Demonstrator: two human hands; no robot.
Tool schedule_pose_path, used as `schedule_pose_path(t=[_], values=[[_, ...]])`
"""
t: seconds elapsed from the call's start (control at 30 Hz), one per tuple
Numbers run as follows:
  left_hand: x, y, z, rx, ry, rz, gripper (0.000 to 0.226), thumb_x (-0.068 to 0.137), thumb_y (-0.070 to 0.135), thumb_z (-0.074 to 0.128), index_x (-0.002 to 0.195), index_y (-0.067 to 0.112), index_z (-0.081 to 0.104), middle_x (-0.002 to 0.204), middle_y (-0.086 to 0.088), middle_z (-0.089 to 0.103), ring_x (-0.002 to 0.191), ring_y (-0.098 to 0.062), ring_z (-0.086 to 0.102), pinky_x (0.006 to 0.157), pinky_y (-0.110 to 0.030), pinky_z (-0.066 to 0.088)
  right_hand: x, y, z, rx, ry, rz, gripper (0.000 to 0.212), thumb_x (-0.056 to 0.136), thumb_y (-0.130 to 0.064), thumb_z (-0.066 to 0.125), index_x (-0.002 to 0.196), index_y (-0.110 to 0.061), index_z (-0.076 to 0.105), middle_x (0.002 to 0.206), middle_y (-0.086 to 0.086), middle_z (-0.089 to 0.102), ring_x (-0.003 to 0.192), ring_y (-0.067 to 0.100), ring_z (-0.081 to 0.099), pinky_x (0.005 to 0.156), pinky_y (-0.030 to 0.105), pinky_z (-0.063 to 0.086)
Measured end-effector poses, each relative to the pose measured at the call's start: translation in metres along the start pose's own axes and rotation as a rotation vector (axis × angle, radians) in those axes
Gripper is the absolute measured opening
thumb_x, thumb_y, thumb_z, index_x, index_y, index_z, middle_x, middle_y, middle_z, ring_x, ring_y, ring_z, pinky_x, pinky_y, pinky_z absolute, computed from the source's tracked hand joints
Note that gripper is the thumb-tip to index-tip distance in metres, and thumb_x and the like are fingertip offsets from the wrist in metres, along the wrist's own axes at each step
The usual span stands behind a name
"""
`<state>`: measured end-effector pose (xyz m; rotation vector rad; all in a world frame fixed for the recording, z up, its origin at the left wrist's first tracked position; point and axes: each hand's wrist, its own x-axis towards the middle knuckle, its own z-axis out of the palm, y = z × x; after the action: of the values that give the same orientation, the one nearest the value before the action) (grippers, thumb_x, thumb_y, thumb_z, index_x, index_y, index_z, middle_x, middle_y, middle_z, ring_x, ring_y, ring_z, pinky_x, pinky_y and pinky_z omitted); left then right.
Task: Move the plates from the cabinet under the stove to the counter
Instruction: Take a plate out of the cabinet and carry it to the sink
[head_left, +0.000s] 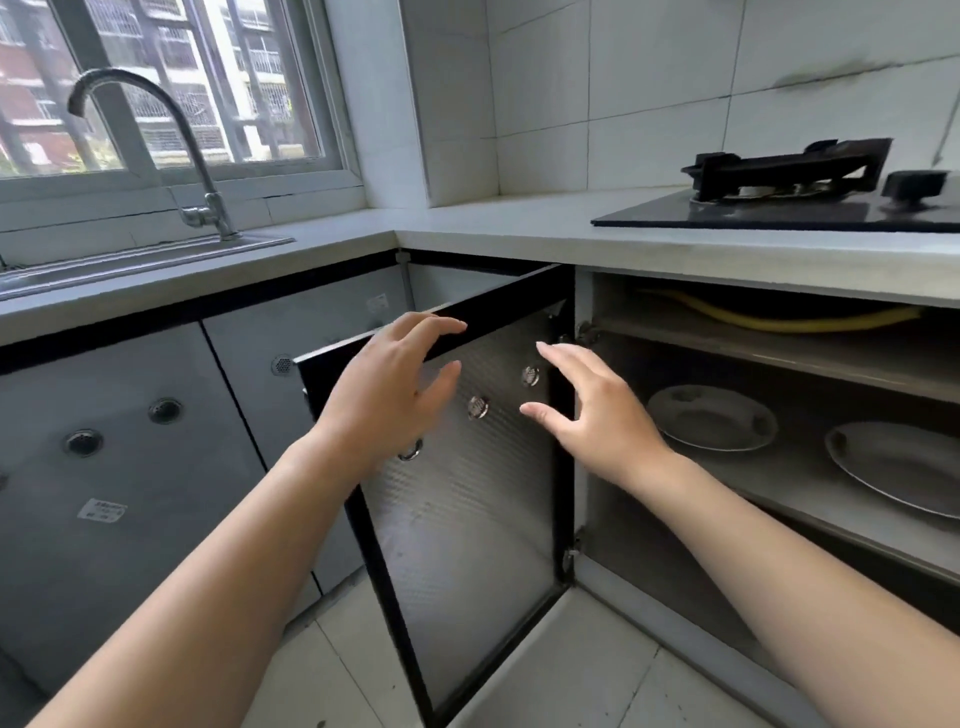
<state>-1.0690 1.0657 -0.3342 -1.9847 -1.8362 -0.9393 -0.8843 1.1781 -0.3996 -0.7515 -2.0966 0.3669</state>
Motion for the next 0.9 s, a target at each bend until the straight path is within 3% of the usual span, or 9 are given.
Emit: schedule_pose_path(t=[0.17,0.37,0.53,0.6,0.73,0.9], values=[[0.006,0.052,0.064,-0.023,-0.126,0.079,0.035,0.090,0.028,0.054,0.125,0.022,0.055,0.126,0.005,0.054,0.090,-0.015,0.055,0.084,-0.025,0.041,-0.057,0.055,-0.054,-0.090,-0.027,0.141,0.061,0.083,-0.042,0.063,0.136,-0.021,0.043,0.139,-0.003,0.044,0.127,0.011,0.040,0.099,0.017,0.028],[0.013,0.115,0.151,-0.082,-0.284,0.166,0.036,0.092,0.034,0.051,0.126,0.022,0.053,0.128,0.004,0.053,0.094,-0.021,0.059,0.082,-0.025,0.043,-0.119,0.112,-0.113,-0.191,-0.046,0.353,0.053,0.086,-0.047,0.057,0.132,-0.024,0.047,0.139,-0.007,0.044,0.127,0.011,0.039,0.100,0.025,0.034],[0.017,0.139,0.211,-0.181,-0.347,0.199,0.035,0.092,0.037,0.049,0.123,0.022,0.056,0.124,0.006,0.054,0.110,-0.016,0.055,0.088,-0.030,0.047,-0.150,0.152,-0.135,-0.268,-0.074,0.483,0.049,0.087,-0.047,0.054,0.130,-0.024,0.050,0.138,-0.007,0.045,0.125,0.010,0.042,0.098,0.021,0.031],[0.016,0.135,0.235,-0.215,-0.351,0.162,0.035,0.092,0.039,0.047,0.123,0.024,0.055,0.125,0.008,0.053,0.108,-0.013,0.054,0.084,-0.026,0.045,-0.153,0.170,-0.133,-0.289,-0.092,0.517,0.048,0.087,-0.048,0.053,0.129,-0.024,0.050,0.137,-0.008,0.045,0.123,0.010,0.043,0.095,0.019,0.030],[0.013,0.116,0.283,-0.339,-0.361,0.056,0.034,0.092,0.040,0.045,0.121,0.025,0.055,0.123,0.011,0.052,0.078,-0.009,0.051,0.071,-0.024,0.039,-0.149,0.206,-0.108,-0.314,-0.111,0.557,0.048,0.088,-0.048,0.052,0.128,-0.023,0.051,0.136,-0.007,0.046,0.122,0.012,0.044,0.095,0.020,0.031],[0.018,0.093,0.337,-0.511,-0.368,-0.091,0.032,0.094,0.034,0.048,0.123,0.023,0.056,0.122,0.008,0.053,0.096,-0.002,0.048,0.078,-0.017,0.035,-0.126,0.239,-0.074,-0.338,-0.122,0.627,0.044,0.088,-0.042,0.055,0.127,-0.021,0.052,0.136,-0.006,0.048,0.119,0.014,0.048,0.097,0.026,0.038]])
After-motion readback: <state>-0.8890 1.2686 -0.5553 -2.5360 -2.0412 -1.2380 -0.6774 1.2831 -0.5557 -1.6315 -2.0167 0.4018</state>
